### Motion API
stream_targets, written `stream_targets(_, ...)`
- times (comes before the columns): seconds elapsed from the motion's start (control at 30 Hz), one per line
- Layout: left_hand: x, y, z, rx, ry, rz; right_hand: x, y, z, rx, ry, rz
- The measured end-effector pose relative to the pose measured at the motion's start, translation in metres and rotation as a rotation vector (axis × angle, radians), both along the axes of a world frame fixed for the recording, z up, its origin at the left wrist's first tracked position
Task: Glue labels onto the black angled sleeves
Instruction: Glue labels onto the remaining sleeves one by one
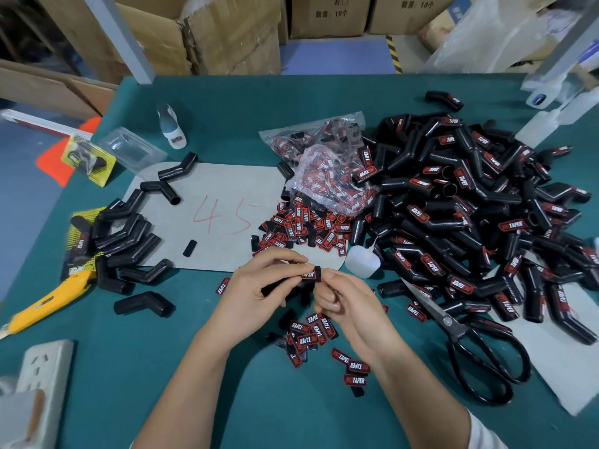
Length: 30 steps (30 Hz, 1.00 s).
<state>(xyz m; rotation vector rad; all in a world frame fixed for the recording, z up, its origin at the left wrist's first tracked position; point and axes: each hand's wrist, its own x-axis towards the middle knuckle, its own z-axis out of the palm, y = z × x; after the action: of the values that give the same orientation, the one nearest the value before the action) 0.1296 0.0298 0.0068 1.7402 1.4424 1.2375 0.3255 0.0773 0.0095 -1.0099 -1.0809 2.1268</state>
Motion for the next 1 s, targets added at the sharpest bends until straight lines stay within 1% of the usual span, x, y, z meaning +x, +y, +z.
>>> stream_targets(0.1,-0.004,-0.001,0.0,0.0,0.03,-0.031,0.0,0.0,0.001,-0.004,-0.013,0.002)
stream_targets(0.4,-0.004,-0.002,0.001,-0.016,0.028,-0.05,0.0,0.0,0.008,-0.019,-0.017,0.018)
stream_targets(0.63,-0.002,-0.001,0.001,-0.106,-0.022,-0.047,0.0,-0.001,0.009,0.006,-0.053,0.005)
stream_targets(0.7,-0.001,-0.001,0.002,-0.163,-0.083,-0.057,-0.001,-0.002,0.007,0.043,-0.062,-0.01)
stream_targets(0.8,0.003,-0.001,0.004,-0.198,-0.182,-0.037,-0.003,-0.004,0.006,0.142,-0.07,-0.038)
stream_targets(0.9,0.01,-0.002,0.006,-0.182,-0.228,0.031,-0.006,-0.006,0.003,0.257,-0.081,-0.031)
stream_targets(1.0,0.016,-0.003,0.006,-0.132,-0.228,0.085,-0.01,-0.01,-0.002,0.284,-0.082,-0.092)
